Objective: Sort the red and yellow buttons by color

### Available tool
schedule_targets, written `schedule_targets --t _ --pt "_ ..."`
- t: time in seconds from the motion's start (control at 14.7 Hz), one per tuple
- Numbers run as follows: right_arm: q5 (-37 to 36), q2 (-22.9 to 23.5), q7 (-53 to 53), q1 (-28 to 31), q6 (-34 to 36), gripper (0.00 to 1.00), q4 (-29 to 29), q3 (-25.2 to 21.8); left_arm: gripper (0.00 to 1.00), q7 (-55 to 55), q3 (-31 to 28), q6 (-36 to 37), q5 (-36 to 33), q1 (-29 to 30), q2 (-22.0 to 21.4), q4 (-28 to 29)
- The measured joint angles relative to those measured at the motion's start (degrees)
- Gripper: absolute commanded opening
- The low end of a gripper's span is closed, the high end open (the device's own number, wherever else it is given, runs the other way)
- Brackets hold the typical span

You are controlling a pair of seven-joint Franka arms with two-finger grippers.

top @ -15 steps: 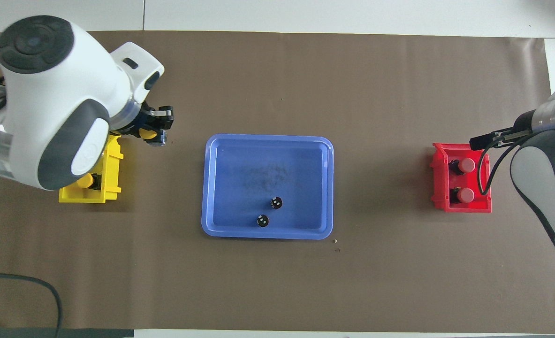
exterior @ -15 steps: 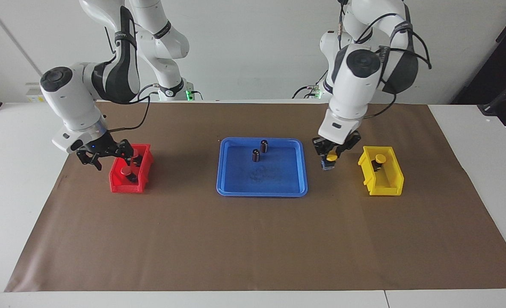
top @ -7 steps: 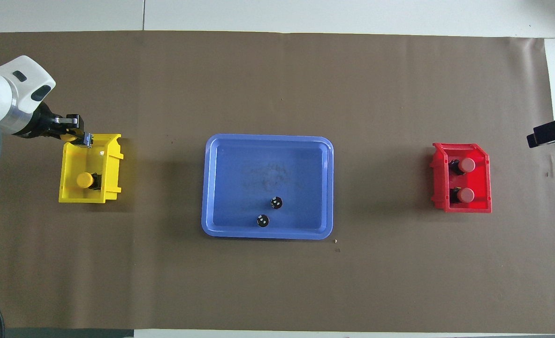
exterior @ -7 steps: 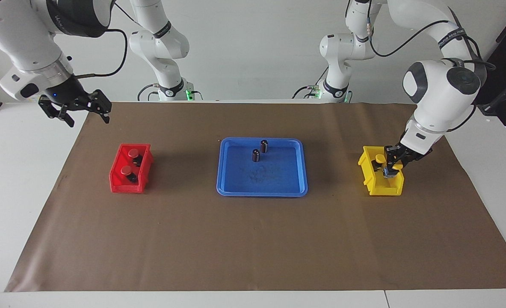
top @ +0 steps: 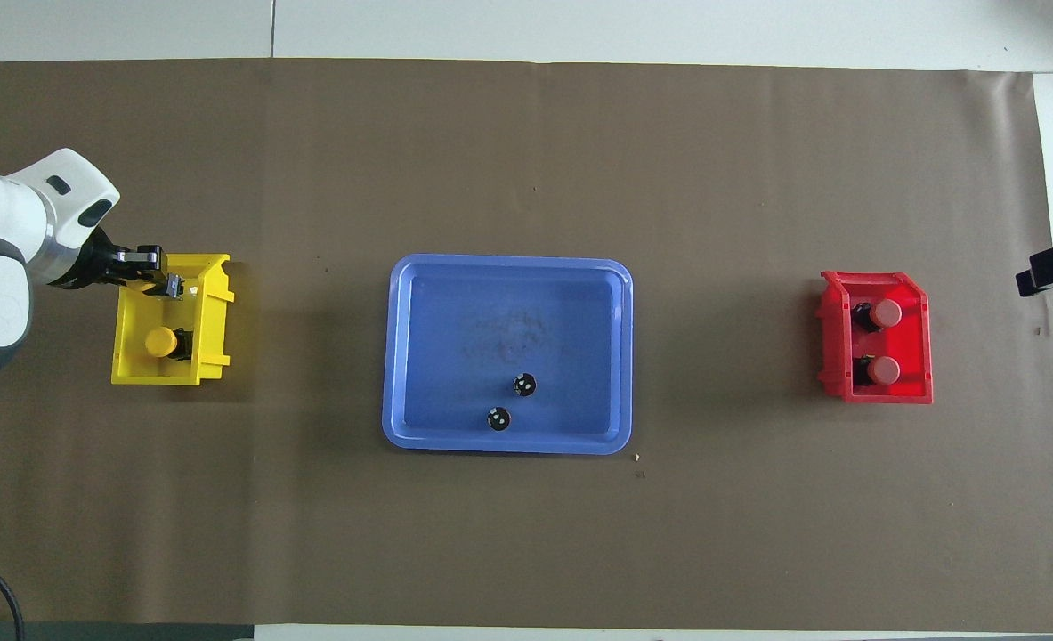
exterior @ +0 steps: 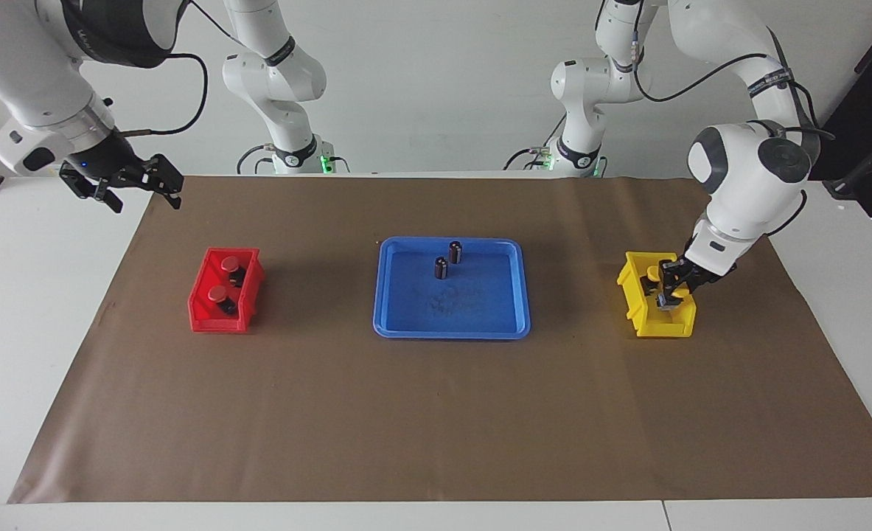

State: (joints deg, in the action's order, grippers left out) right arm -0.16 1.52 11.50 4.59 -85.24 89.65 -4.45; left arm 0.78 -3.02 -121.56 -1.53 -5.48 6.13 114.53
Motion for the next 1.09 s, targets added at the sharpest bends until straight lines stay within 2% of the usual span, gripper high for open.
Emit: schedule_targets --t 0.2,0.27,0.41,0.48,0.95,1.02,1.09 --pt "-0.01 -1.08 -0.16 -0.44 -0.95 1.0 0.65 -0.34 0.02 0.0 0.01 -4.97 0.0 0.0 0.13 3.65" --pt "-0.01 -1.09 -0.2 -0.53 -1.43 1.0 0.72 -0.32 0.1 0.0 0.01 -6.1 0.0 0.0 0.39 4.5" --pt "-0.01 -0.98 -0.21 -0.7 -1.6 1.0 0.96 -0.3 0.48 -0.03 0.02 -8.31 0.0 0.0 1.43 5.58" --pt "-0.01 -0.95 -0.21 -0.81 -1.66 1.0 0.99 -0.3 0.52 -0.05 0.01 -9.48 0.0 0.01 1.94 5.74" --pt "-0.01 -0.95 -0.22 -1.24 -2.85 1.0 0.99 -0.33 0.53 -0.11 0.01 -9.83 0.0 0.02 2.31 4.61" --pt "-0.01 -0.95 -0.22 -1.24 -2.94 1.0 0.99 -0.32 0.59 -0.11 0.01 -8.7 0.0 0.03 2.29 3.53" --pt "-0.01 -0.95 -0.22 -1.26 -2.96 1.0 0.99 -0.32 0.76 -0.11 0.0 -6.96 0.0 0.07 2.26 2.05"
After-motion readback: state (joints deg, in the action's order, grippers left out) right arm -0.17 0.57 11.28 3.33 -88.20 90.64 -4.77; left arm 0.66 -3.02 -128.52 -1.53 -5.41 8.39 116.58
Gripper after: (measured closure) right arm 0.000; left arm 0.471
